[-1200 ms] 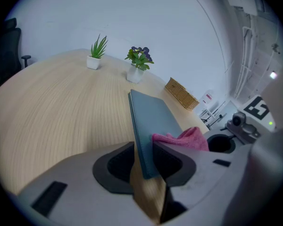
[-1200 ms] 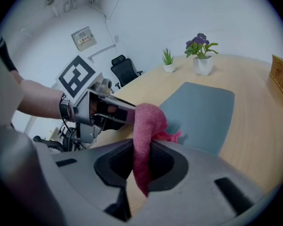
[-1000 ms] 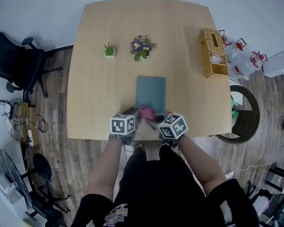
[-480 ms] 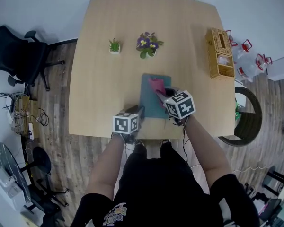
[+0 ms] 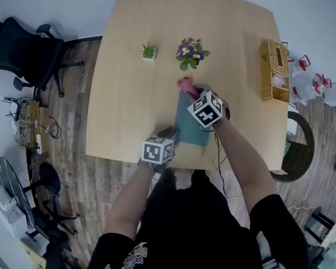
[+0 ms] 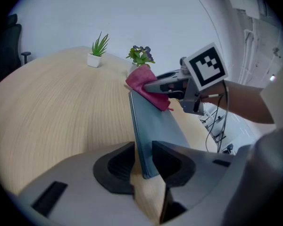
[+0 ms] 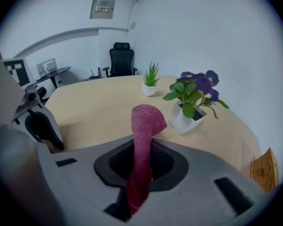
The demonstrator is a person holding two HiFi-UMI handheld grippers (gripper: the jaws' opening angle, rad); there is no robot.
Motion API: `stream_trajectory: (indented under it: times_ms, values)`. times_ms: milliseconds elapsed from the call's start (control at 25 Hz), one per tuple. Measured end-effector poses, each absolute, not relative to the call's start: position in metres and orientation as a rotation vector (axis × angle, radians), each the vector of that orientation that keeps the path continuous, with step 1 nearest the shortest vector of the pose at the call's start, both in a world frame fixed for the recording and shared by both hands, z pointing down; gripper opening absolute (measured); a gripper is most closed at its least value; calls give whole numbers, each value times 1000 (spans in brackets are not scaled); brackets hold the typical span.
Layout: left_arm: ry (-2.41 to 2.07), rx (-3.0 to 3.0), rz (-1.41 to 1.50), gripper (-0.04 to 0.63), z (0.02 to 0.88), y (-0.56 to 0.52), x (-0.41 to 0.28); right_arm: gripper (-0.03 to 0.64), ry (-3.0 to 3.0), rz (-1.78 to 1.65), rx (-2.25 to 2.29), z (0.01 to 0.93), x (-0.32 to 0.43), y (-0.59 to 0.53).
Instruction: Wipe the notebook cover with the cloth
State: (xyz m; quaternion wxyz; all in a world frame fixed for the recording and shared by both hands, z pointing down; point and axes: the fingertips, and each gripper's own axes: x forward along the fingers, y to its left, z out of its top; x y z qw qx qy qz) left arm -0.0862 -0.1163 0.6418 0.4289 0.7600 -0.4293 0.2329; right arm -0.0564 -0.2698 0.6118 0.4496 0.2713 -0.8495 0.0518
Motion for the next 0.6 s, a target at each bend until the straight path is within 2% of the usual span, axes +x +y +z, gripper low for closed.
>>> stream_trajectory:
  times_ms: [600]
  values:
    - [-1059, 1896, 577, 106, 645, -118, -87, 63, -2132, 156, 518, 629, -85, -238]
